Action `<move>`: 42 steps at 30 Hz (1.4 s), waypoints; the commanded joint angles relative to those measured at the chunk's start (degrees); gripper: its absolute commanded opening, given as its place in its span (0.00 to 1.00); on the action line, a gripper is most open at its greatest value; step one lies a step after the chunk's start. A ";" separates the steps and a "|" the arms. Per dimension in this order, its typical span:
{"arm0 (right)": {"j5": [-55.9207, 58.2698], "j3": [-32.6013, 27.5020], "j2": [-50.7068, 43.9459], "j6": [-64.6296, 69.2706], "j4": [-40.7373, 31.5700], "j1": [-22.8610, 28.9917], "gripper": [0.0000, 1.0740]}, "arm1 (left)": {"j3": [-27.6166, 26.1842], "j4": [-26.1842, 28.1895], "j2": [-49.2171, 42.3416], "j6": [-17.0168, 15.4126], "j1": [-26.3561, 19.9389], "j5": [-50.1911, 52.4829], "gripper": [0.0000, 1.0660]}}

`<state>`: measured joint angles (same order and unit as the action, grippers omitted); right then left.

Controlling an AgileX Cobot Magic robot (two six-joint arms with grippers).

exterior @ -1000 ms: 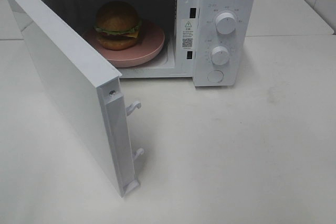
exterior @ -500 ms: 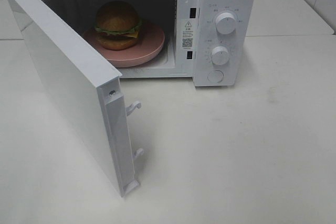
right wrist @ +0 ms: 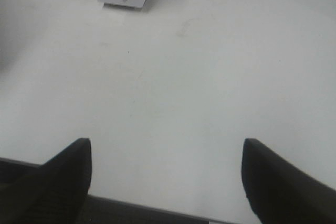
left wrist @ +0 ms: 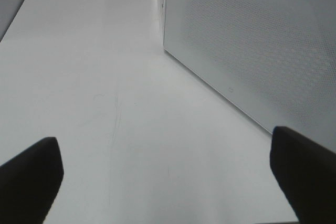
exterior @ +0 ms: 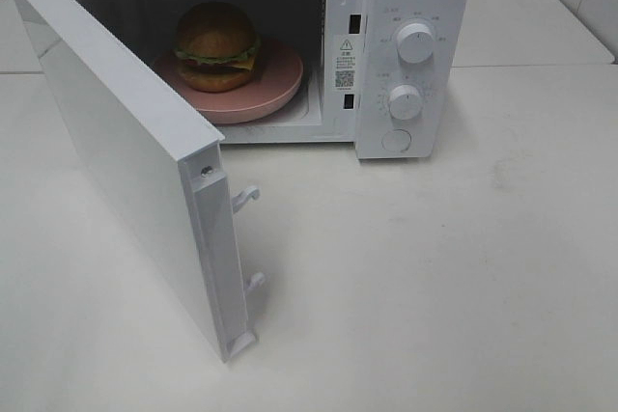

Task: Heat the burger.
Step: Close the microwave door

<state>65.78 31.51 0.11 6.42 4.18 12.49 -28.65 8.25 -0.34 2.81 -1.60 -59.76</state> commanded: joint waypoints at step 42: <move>-6.42 -2.52 -1.83 -0.11 -0.23 -2.29 0.70 | 0.17 0.40 -0.40 -0.29 -0.06 0.40 0.94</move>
<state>59.87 29.11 -0.23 6.42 4.07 10.66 -28.65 8.25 -0.34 2.81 -1.60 -59.76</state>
